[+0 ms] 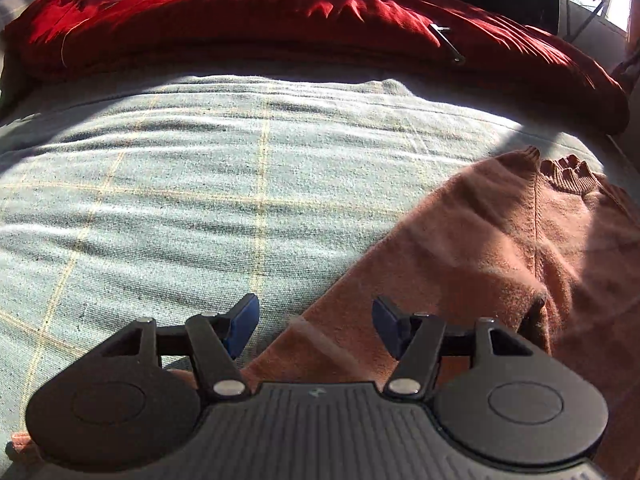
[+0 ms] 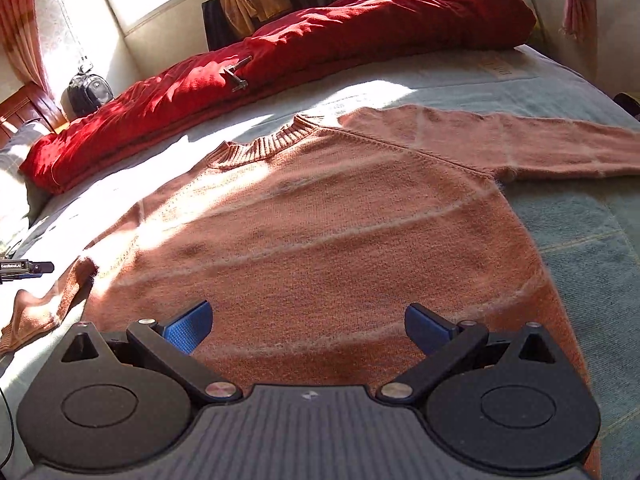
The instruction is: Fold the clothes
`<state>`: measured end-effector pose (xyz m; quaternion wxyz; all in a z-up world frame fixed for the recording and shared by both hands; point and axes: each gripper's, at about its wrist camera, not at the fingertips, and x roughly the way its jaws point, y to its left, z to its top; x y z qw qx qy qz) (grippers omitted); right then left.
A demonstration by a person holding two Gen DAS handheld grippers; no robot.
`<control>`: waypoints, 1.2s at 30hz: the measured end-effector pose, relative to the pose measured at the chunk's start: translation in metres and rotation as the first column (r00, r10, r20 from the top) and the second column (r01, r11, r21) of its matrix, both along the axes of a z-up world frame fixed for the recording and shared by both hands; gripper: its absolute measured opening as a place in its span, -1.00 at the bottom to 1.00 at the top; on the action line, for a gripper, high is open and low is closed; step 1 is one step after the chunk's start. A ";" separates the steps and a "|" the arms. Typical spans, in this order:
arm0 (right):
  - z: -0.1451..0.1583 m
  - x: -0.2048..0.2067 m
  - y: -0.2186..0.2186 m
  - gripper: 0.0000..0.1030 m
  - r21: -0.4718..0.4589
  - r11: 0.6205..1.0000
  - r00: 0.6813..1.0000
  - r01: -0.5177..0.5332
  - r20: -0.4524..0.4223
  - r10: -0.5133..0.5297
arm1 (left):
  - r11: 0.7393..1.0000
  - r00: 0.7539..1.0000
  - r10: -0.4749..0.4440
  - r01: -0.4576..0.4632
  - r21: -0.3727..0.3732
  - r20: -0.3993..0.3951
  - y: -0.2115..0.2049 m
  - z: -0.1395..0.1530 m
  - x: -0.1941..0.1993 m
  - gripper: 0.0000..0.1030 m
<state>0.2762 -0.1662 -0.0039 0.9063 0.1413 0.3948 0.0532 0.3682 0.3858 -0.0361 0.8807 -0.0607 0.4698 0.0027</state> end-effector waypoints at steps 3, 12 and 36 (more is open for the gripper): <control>-0.001 0.000 -0.003 1.00 -0.010 1.000 1.000 0.010 -0.004 -0.010 | 1.000 0.999 -0.030 0.030 -0.007 -0.019 -0.001 -0.012 0.000 0.23; -0.009 0.008 -0.002 1.00 -0.019 1.000 0.999 0.023 -0.033 -0.024 | 0.977 0.990 -0.141 0.141 0.160 -0.014 -0.045 -0.008 -0.010 -0.73; -0.010 0.006 -0.013 1.00 -0.004 0.998 0.997 0.070 -0.043 -0.070 | 0.967 0.989 0.105 -0.125 0.222 0.100 -0.010 0.013 0.009 -0.15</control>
